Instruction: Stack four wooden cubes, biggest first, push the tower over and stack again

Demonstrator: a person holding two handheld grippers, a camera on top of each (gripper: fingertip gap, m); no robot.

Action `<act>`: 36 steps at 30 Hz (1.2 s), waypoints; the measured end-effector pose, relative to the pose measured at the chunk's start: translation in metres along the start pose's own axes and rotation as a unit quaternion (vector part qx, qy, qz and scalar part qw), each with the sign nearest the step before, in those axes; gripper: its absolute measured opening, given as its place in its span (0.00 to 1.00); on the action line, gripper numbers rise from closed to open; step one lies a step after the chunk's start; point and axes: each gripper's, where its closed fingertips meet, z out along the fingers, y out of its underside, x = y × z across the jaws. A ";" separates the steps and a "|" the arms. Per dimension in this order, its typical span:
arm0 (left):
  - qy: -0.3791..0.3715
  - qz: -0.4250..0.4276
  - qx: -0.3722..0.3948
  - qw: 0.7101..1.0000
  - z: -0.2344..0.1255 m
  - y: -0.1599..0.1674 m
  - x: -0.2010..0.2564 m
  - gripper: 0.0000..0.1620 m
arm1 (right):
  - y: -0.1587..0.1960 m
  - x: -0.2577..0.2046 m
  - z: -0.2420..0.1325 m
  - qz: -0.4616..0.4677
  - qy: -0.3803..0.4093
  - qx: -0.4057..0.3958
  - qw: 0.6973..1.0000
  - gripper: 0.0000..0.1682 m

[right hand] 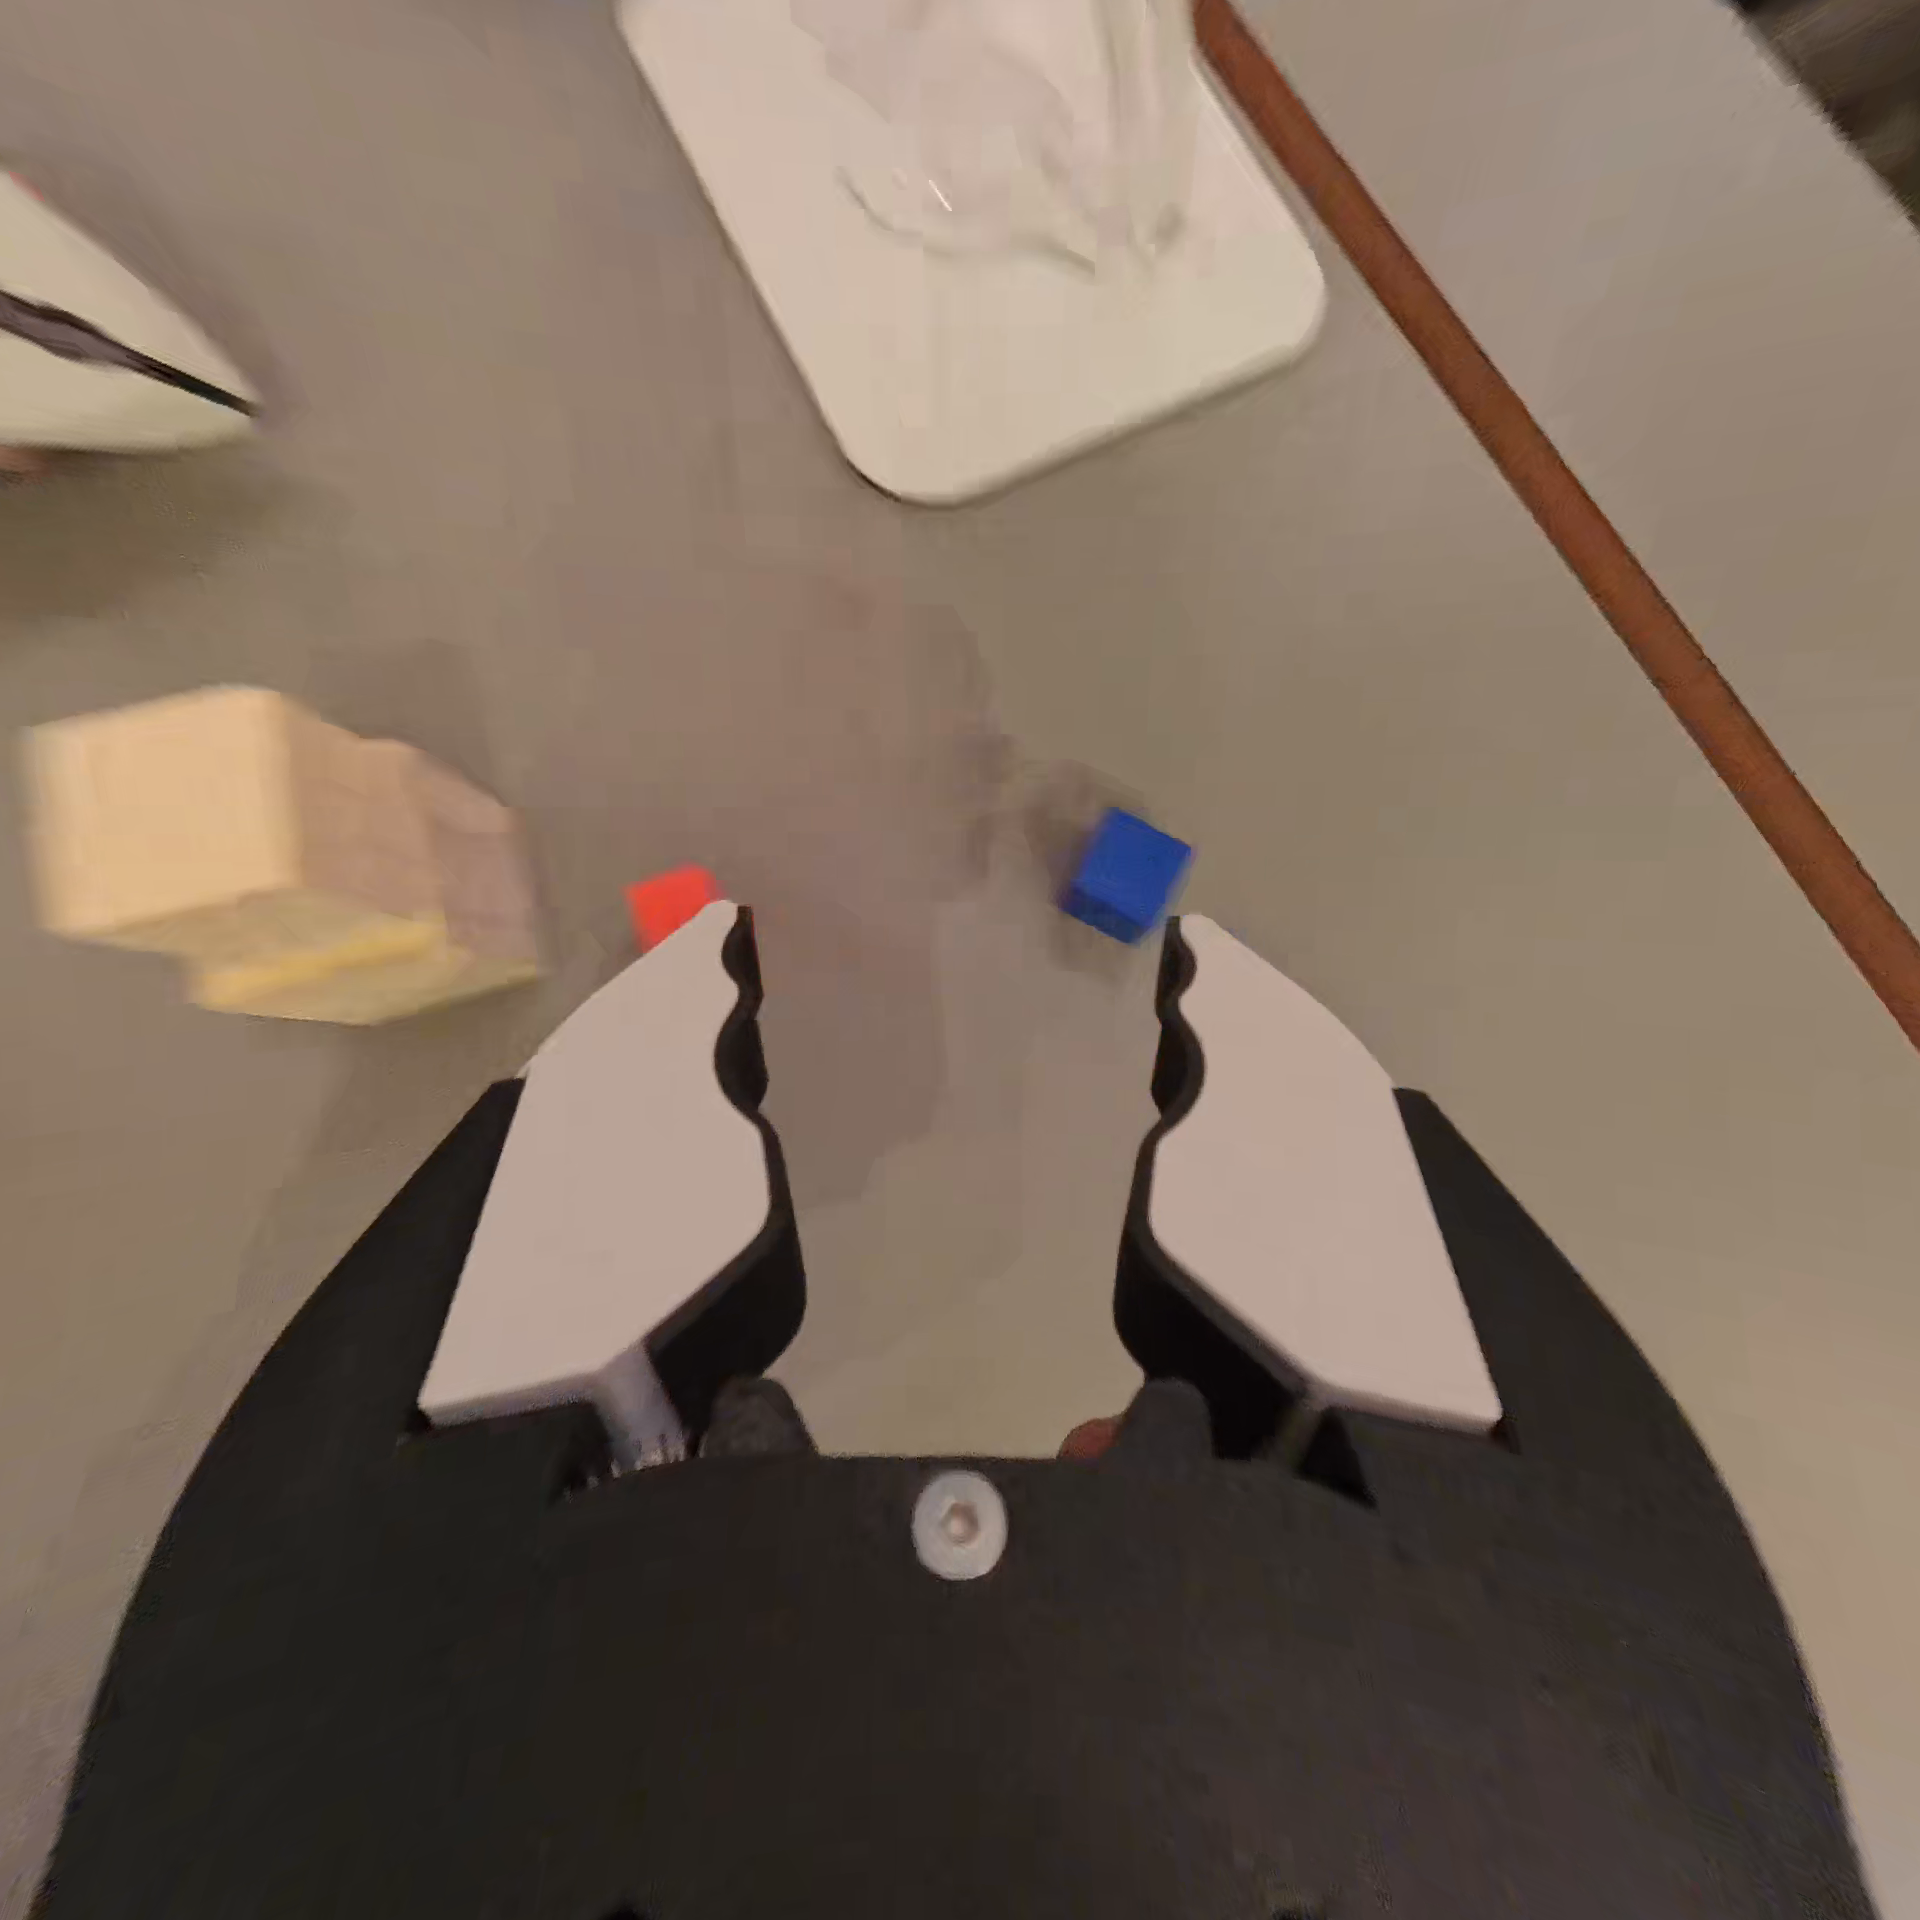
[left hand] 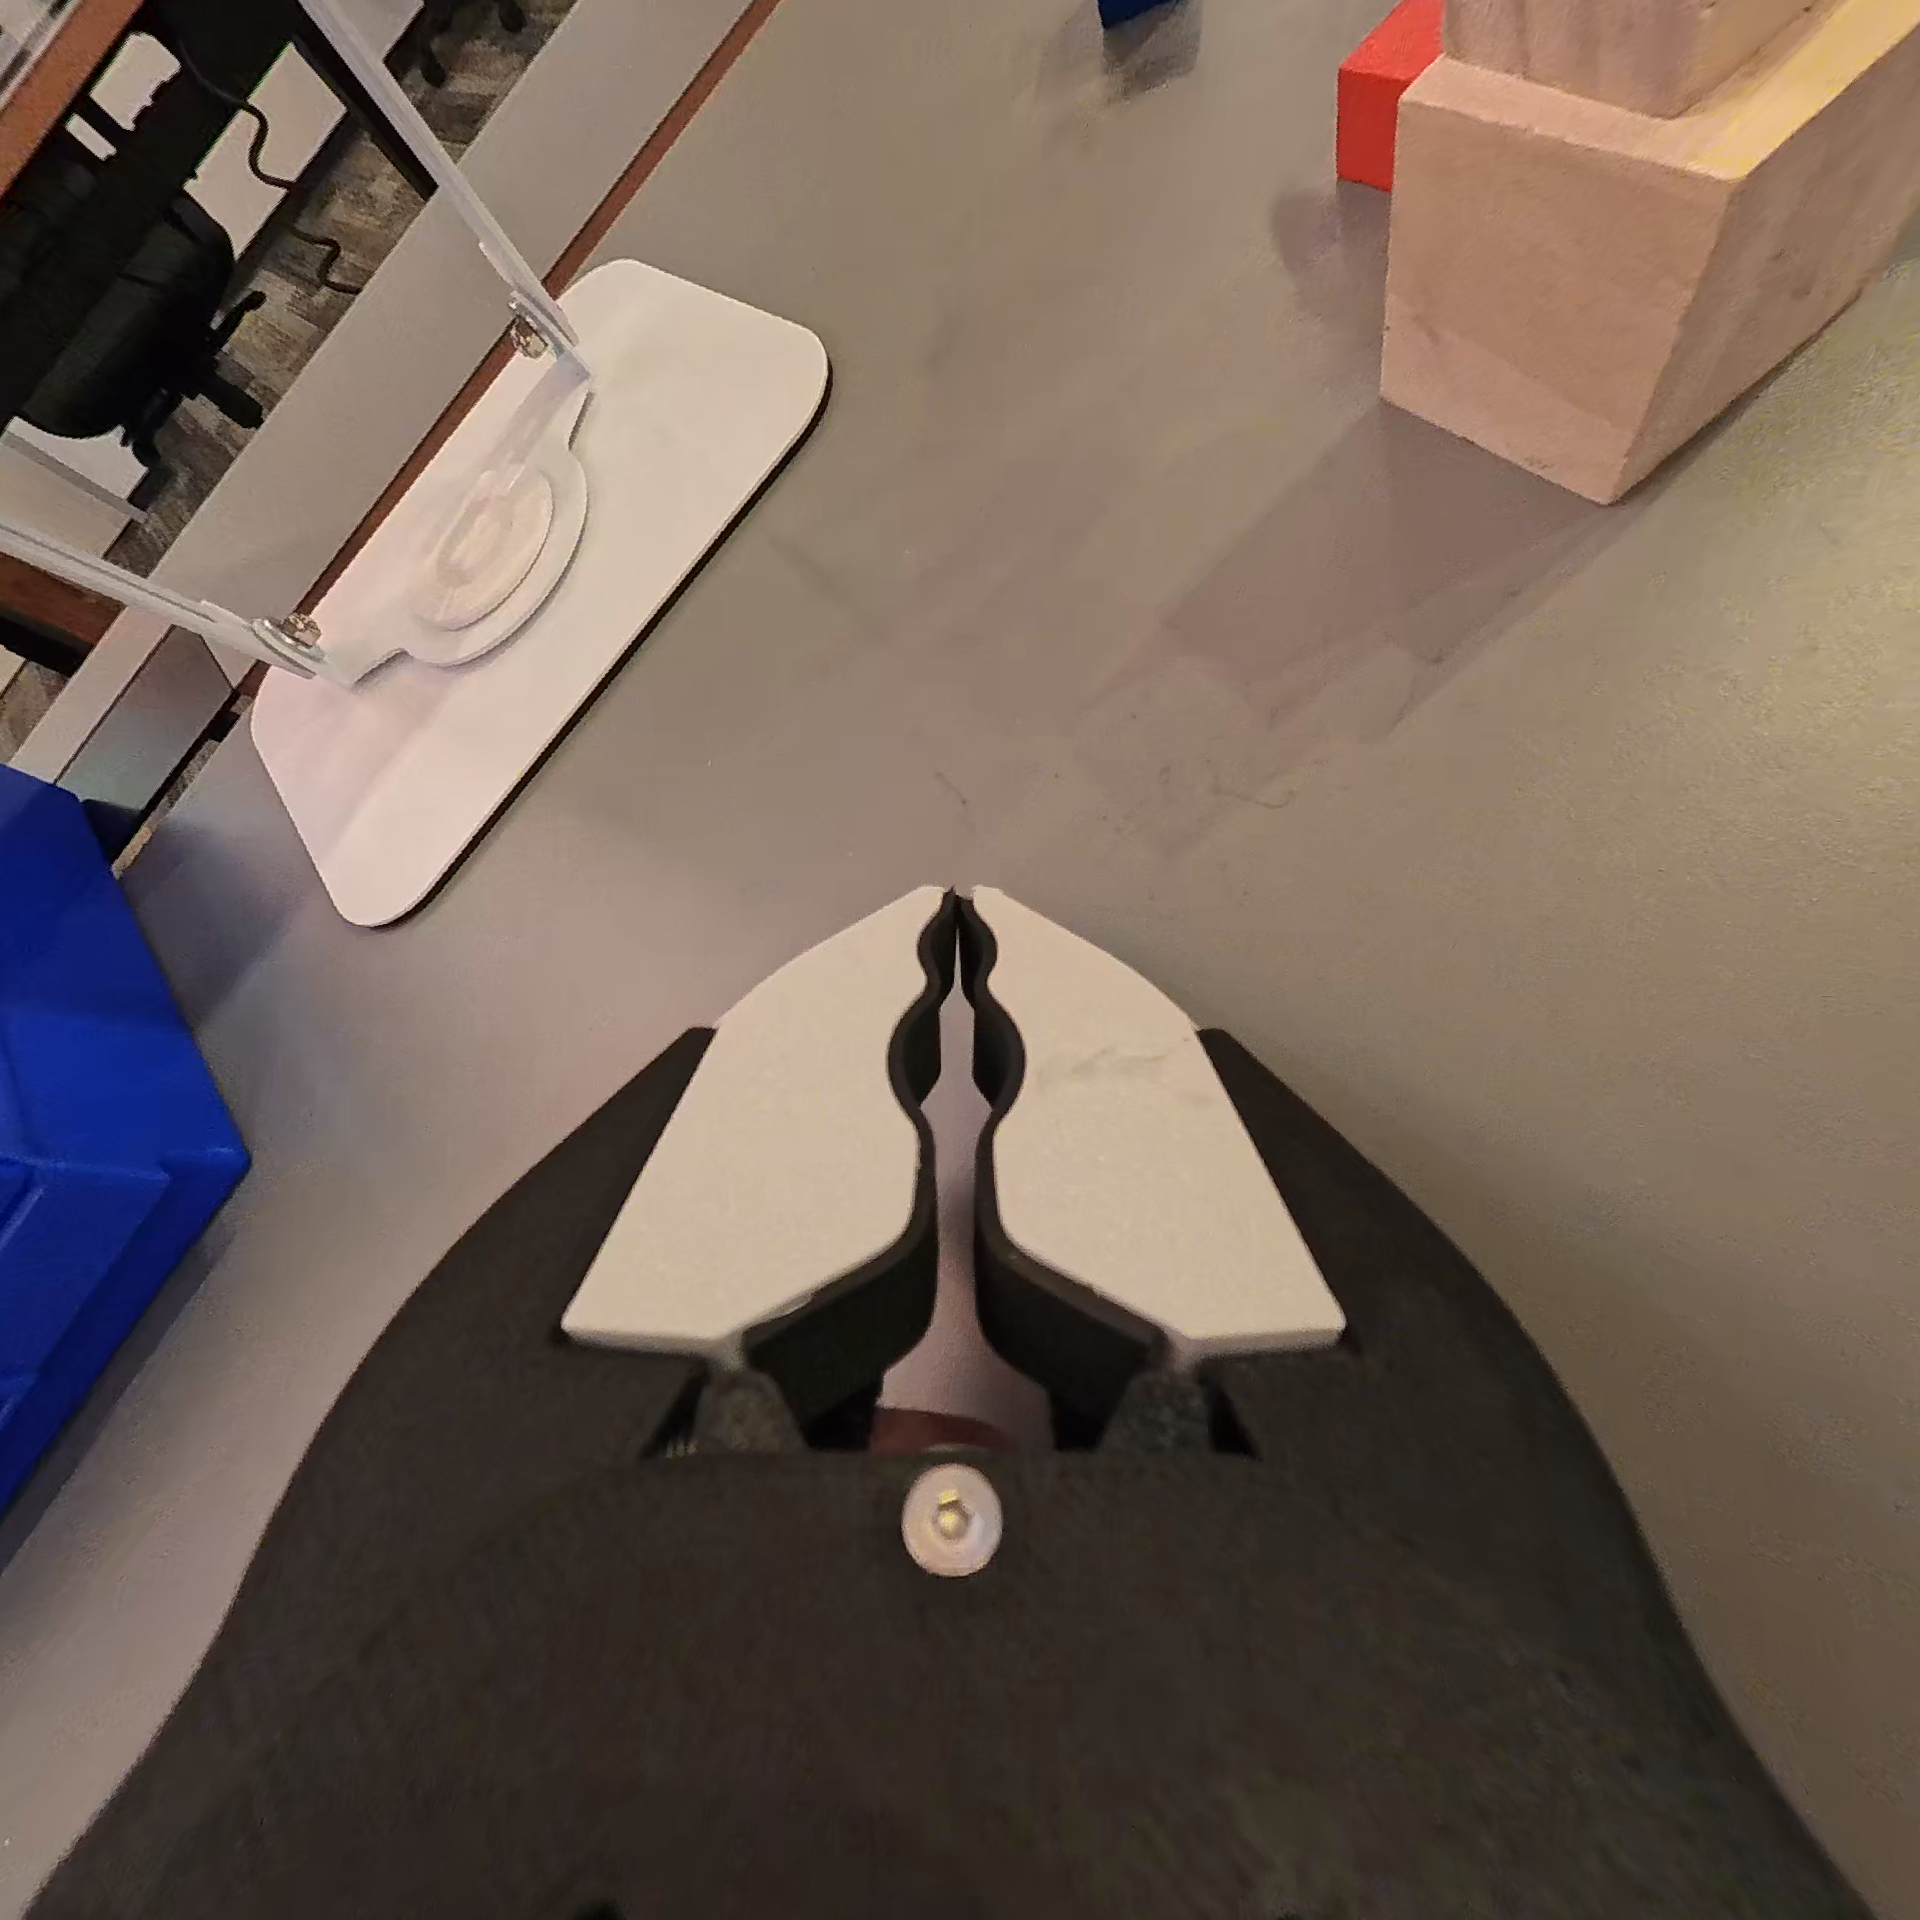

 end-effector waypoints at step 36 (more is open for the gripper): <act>0.005 0.006 -0.007 1.000 0.001 0.002 0.002 0.00 | -0.016 -0.087 -0.023 -0.093 -0.112 0.000 0.989 0.32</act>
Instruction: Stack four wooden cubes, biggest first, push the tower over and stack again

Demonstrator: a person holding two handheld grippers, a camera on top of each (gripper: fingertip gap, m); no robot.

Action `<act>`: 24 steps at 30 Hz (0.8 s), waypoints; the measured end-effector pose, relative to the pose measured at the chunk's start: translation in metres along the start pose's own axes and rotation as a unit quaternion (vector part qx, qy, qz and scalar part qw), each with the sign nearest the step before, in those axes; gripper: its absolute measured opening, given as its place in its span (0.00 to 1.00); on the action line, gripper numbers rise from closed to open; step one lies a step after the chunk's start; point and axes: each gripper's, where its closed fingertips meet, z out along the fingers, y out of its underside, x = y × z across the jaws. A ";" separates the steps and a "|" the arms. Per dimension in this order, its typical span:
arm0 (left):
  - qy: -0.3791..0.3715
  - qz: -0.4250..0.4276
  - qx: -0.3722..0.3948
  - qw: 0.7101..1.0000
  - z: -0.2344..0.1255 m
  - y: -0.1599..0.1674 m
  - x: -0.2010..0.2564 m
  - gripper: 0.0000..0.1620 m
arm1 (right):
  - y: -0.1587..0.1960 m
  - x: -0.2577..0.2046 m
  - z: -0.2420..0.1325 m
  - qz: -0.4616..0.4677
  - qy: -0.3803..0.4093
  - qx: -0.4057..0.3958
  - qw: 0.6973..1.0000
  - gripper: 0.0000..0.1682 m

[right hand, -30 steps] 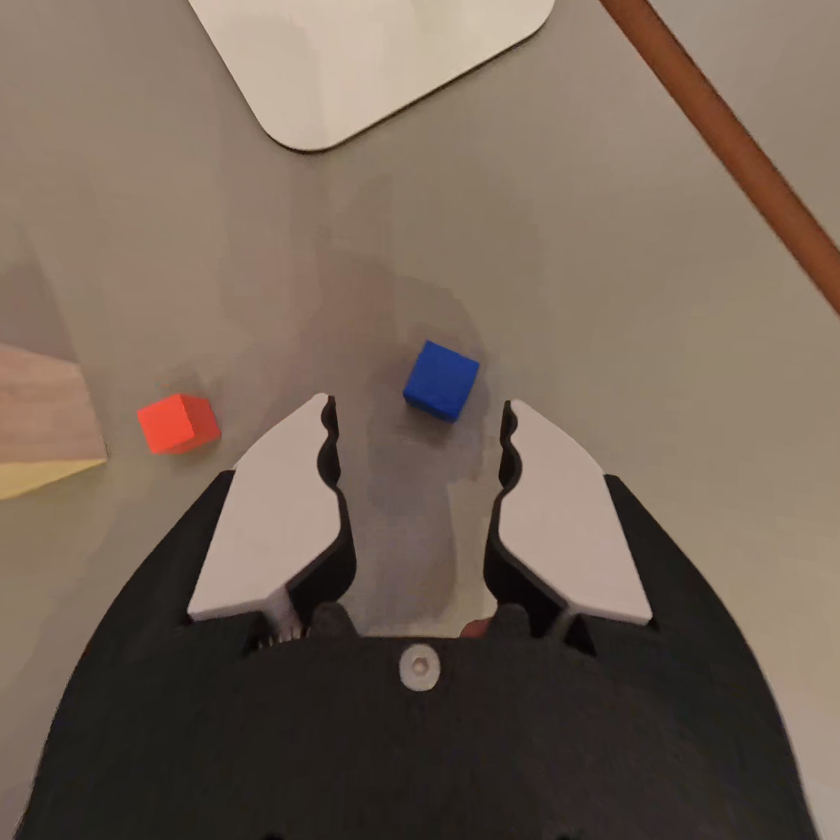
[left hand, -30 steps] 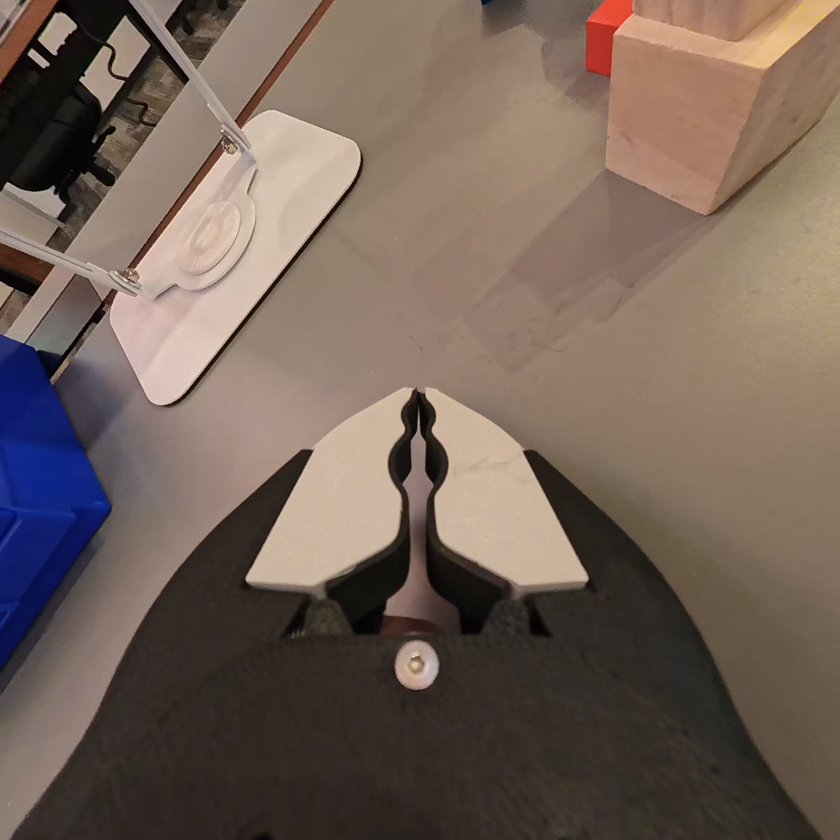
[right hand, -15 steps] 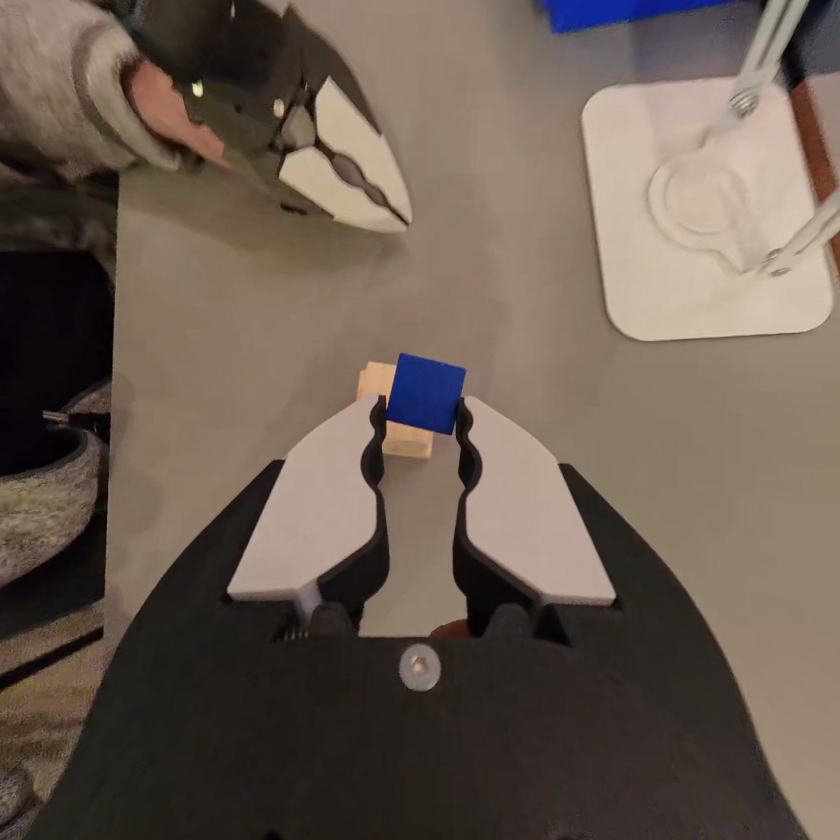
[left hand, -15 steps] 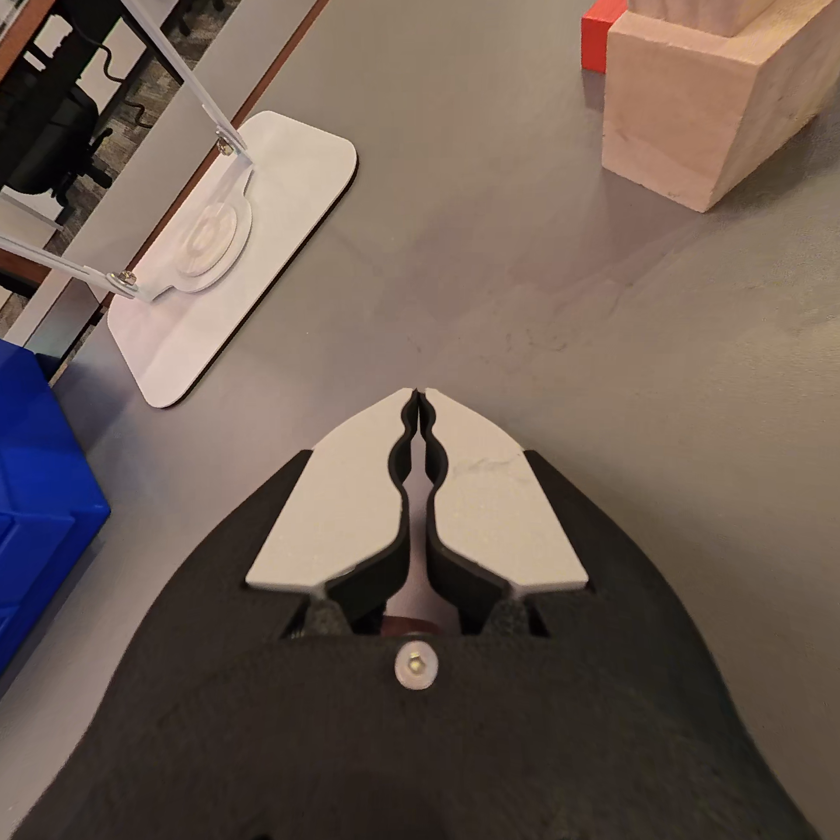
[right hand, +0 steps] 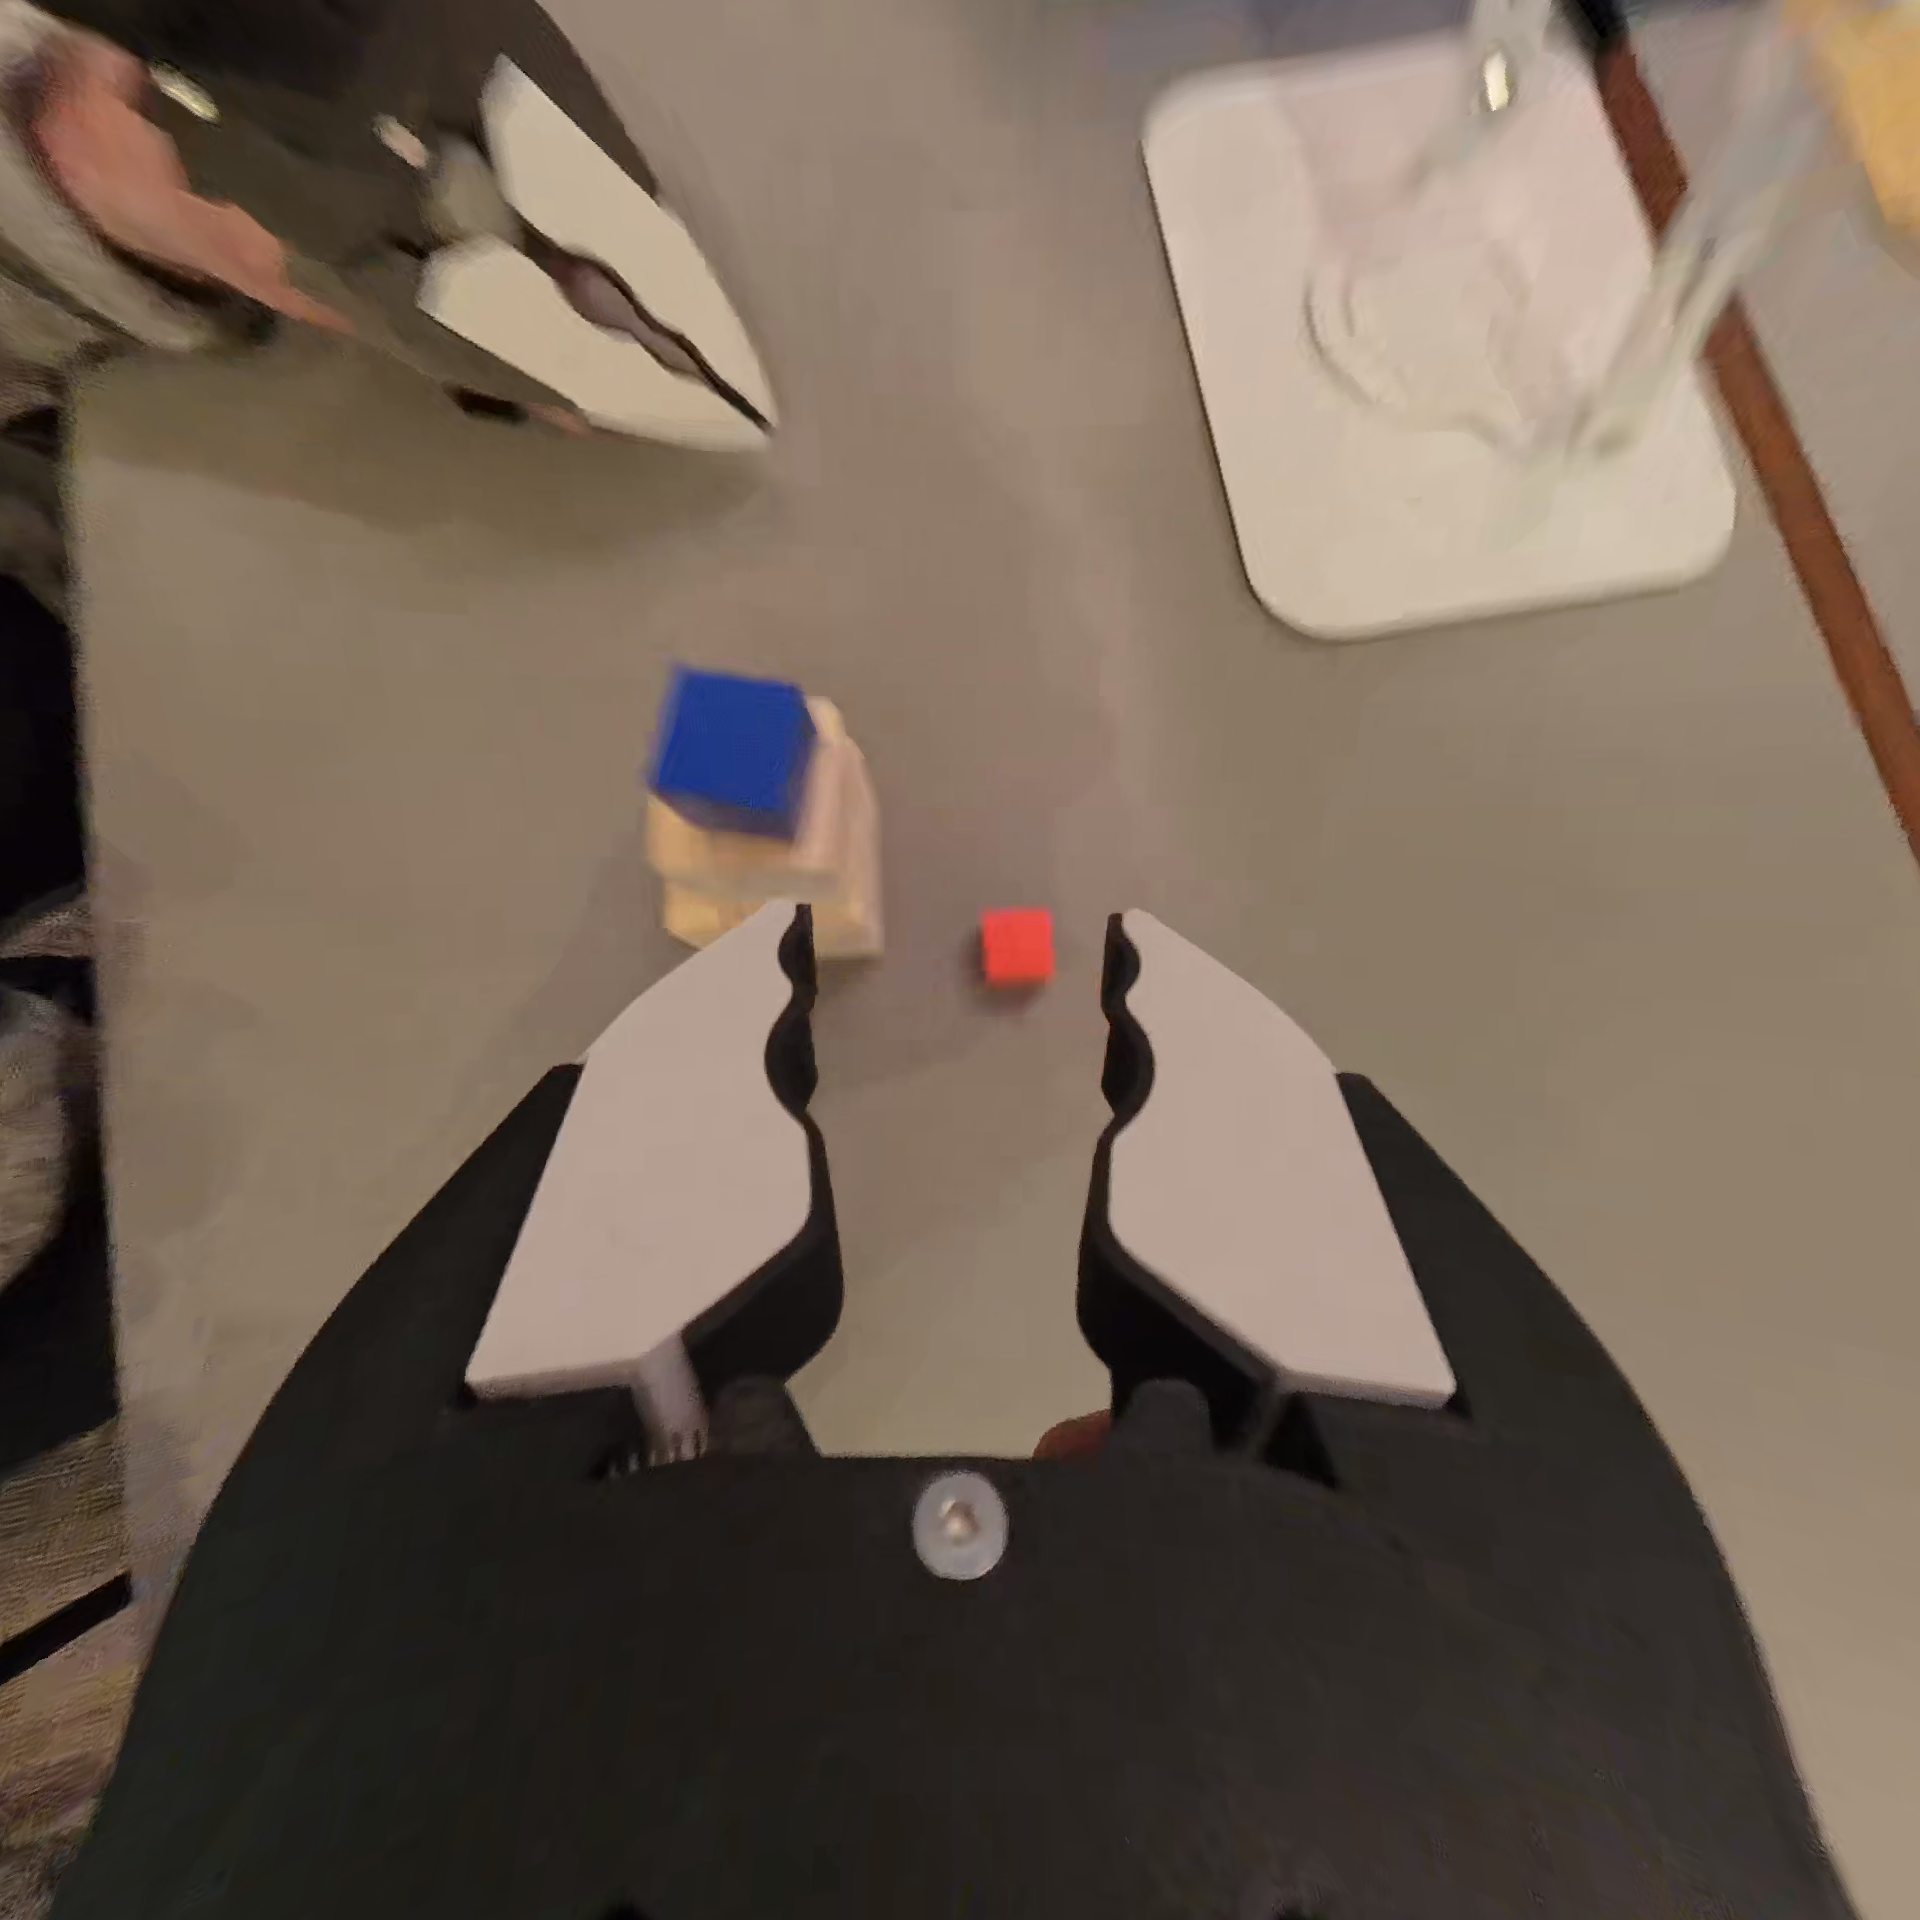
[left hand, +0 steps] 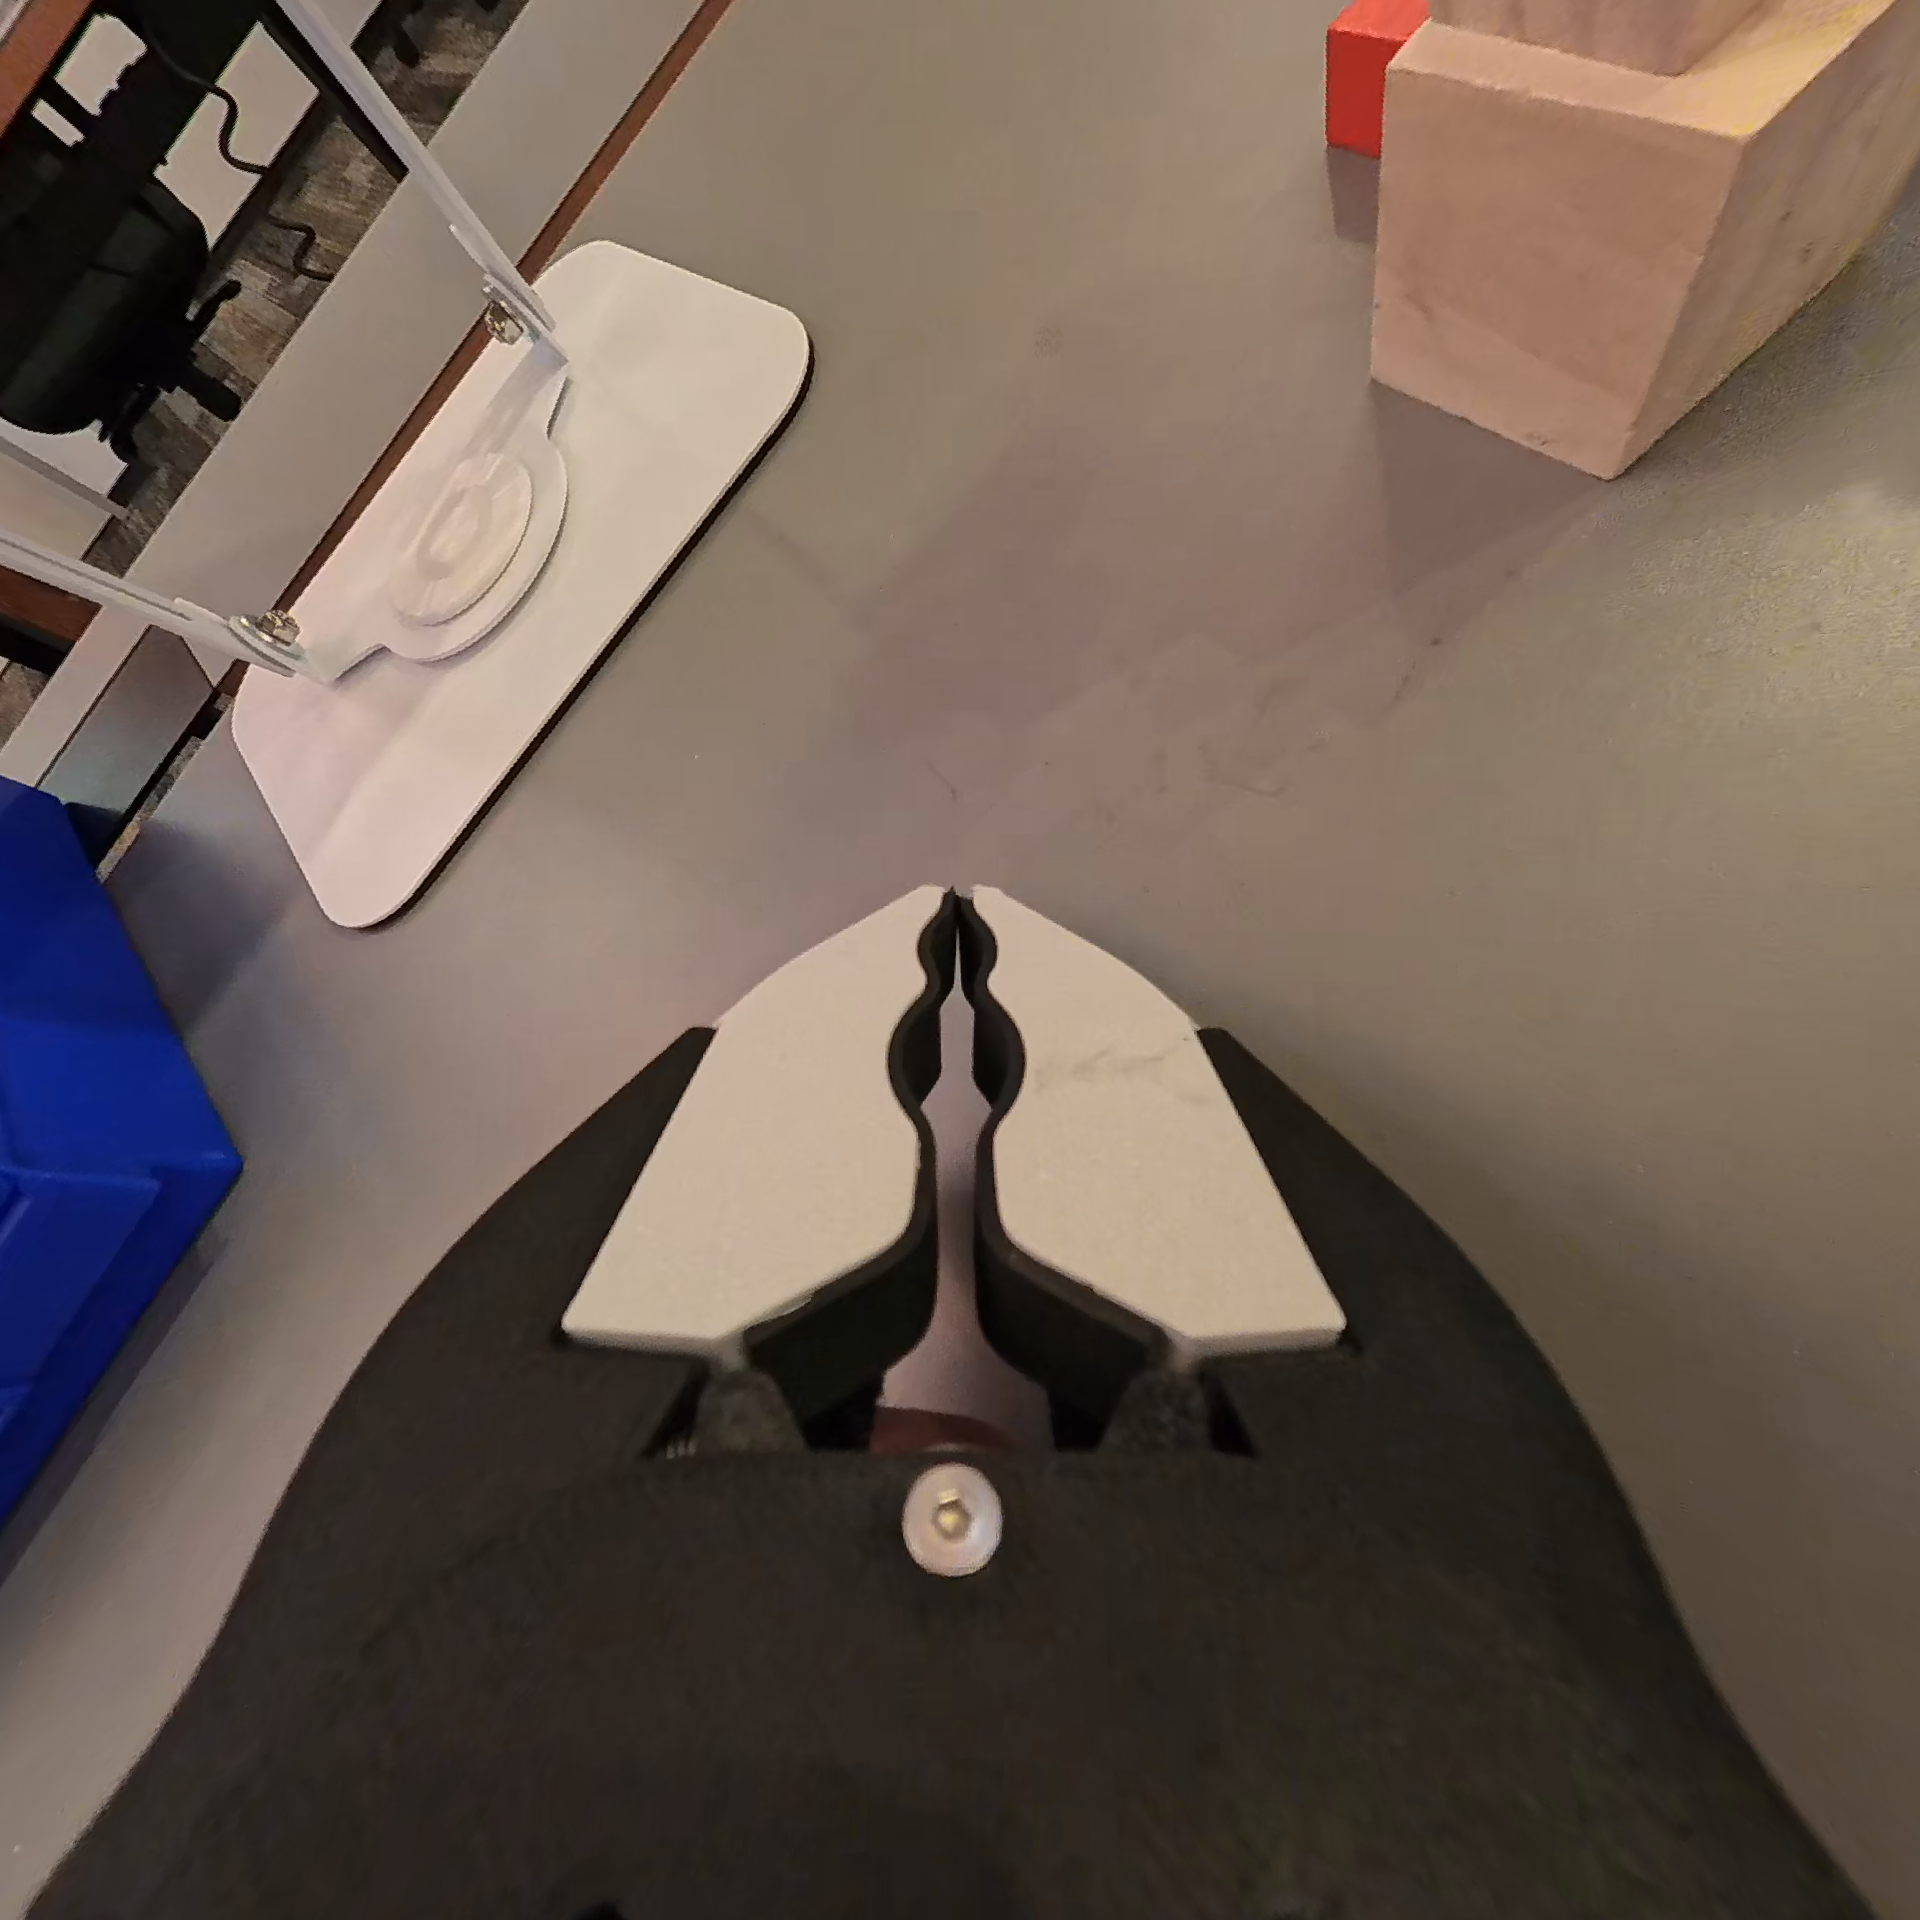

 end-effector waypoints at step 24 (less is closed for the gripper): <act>0.000 0.004 -0.003 1.000 0.001 0.001 0.001 0.00 | -0.037 -0.048 0.009 -0.058 -0.035 -0.017 0.998 0.13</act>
